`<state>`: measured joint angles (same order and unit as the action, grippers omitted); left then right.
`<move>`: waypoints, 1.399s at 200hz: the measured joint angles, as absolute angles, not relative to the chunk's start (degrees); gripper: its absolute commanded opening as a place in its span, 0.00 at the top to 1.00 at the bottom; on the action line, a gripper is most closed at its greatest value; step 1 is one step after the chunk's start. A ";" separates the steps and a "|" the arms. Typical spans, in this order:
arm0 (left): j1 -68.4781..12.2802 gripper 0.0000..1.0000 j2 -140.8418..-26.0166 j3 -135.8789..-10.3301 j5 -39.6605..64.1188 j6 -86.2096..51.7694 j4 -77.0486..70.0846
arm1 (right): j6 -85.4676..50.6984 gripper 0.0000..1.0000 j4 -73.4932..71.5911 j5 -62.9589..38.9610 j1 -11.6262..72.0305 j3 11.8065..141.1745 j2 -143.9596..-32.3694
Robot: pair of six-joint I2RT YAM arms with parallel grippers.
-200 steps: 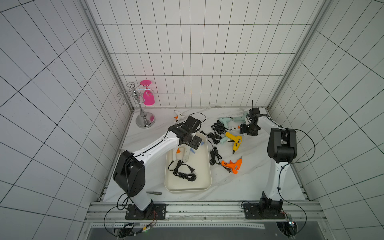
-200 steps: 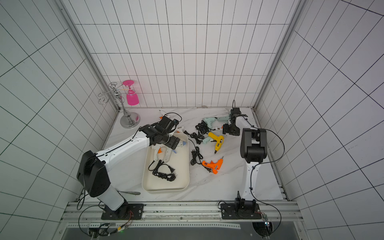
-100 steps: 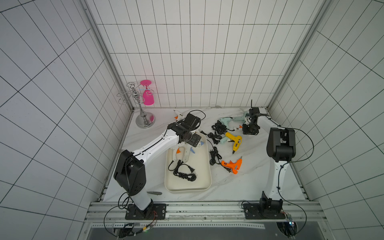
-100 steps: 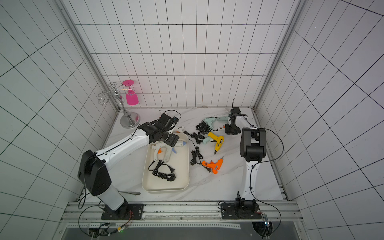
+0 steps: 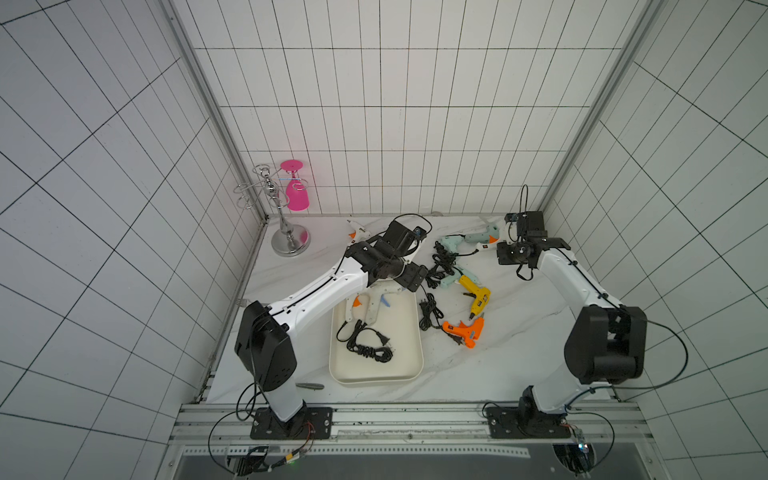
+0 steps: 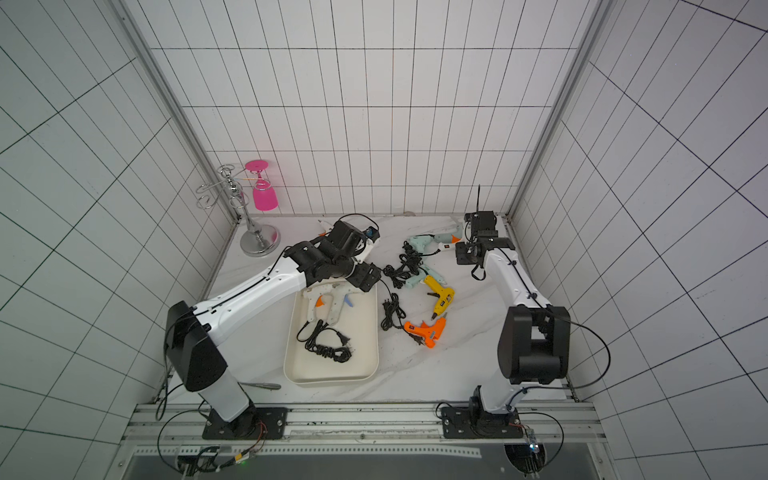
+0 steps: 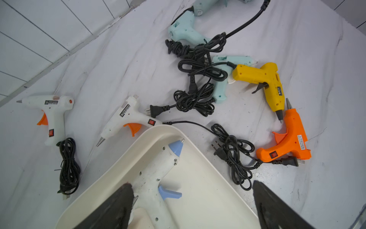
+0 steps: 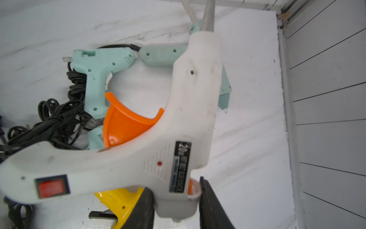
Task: Put the hot melt glue gun into the storage box
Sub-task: Pick up the hot melt adhesive gun from the center of the board.
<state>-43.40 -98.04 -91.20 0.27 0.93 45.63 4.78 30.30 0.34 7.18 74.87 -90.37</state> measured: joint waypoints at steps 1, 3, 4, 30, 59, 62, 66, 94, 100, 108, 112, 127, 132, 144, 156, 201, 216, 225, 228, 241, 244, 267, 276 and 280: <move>-43.46 0.04 -98.06 -91.26 0.32 0.93 45.60 | 4.80 0.83 30.33 0.38 7.27 74.72 -89.86; -43.70 0.04 -98.17 -91.53 0.40 1.06 45.56 | 4.78 0.83 30.39 0.36 7.40 74.56 -89.32; -43.79 0.04 -98.21 -91.61 0.45 1.08 45.54 | 4.78 0.83 30.44 0.36 7.51 74.50 -89.10; -47.11 0.03 -99.59 -95.55 0.84 2.87 44.77 | 4.78 0.82 32.25 -0.32 11.40 72.86 -82.08; -51.90 0.02 -99.94 -99.63 -4.97 6.31 44.60 | 4.36 0.82 37.06 -0.84 16.64 73.23 -76.29; -52.40 0.02 -99.96 -100.03 -5.78 6.70 44.60 | 4.29 0.82 37.87 -0.84 17.17 73.41 -75.96; -53.32 0.02 -100.07 -100.62 -7.18 7.40 44.62 | 4.12 0.82 38.96 -0.82 17.82 73.65 -75.59; -58.83 0.02 -101.91 -104.36 -16.08 10.52 44.91 | 2.83 0.82 44.66 -0.03 21.50 74.13 -74.06; -59.92 0.02 -102.52 -104.77 -18.02 10.98 44.93 | 2.55 0.82 45.52 0.21 22.06 74.13 -73.71; -61.10 0.02 -103.28 -104.97 -20.01 11.40 44.95 | 2.07 0.82 46.59 0.45 22.90 74.13 -73.03; -61.54 0.02 -103.68 -104.97 -20.75 11.49 44.95 | 1.85 0.82 46.98 0.47 23.27 74.13 -72.62; -62.65 0.02 -105.21 -104.97 -23.16 11.60 45.01 | 1.06 0.82 48.07 0.67 24.51 74.13 -70.96; -62.81 0.02 -105.71 -104.90 -23.79 11.60 44.99 | 0.75 0.82 48.45 0.71 24.97 74.15 -70.26; -62.81 0.03 -106.32 -104.40 -25.45 11.60 44.71 | 0.23 0.83 49.76 0.71 25.82 74.50 -69.06; -62.72 0.03 -106.39 -103.68 -27.24 11.62 44.27 | -0.27 0.83 50.81 0.71 26.59 74.94 -68.27; -62.48 0.10 -106.24 -99.50 -30.35 11.70 36.27 | -1.91 0.83 53.56 0.67 28.86 75.44 -67.16; -62.48 0.19 -105.82 -97.76 -28.97 12.19 33.87 | -2.20 0.83 54.22 0.67 29.23 75.44 -67.13; -62.48 0.24 -105.51 -96.95 -27.81 12.01 32.86 | -2.28 0.83 54.43 0.69 29.30 75.44 -67.09; -62.48 0.27 -105.41 -96.68 -27.44 12.47 32.56 | -2.33 0.83 54.52 0.69 29.30 75.44 -67.05; -62.48 0.36 -104.86 -95.81 -25.78 12.73 31.33 | -2.39 0.83 54.74 0.67 29.30 75.44 -66.81; -62.48 0.37 -104.73 -95.61 -25.30 12.36 31.07 | -2.39 0.83 54.78 0.69 29.32 75.44 -66.72; -62.48 0.52 -103.85 -94.59 -23.20 12.82 29.74 | -2.39 0.82 55.05 0.45 29.34 75.48 -66.39; -62.48 0.60 -103.70 -94.48 -22.33 13.08 29.34 | -2.39 0.82 55.18 0.30 29.34 75.57 -66.41; -62.48 0.63 -103.68 -94.43 -21.98 12.91 29.19 | -2.39 0.82 55.16 0.21 29.34 75.57 -66.41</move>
<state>-62.48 -103.68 -94.43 -21.98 12.91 29.19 -2.39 55.16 0.21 29.34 75.57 -66.41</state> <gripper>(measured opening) 0.450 0.332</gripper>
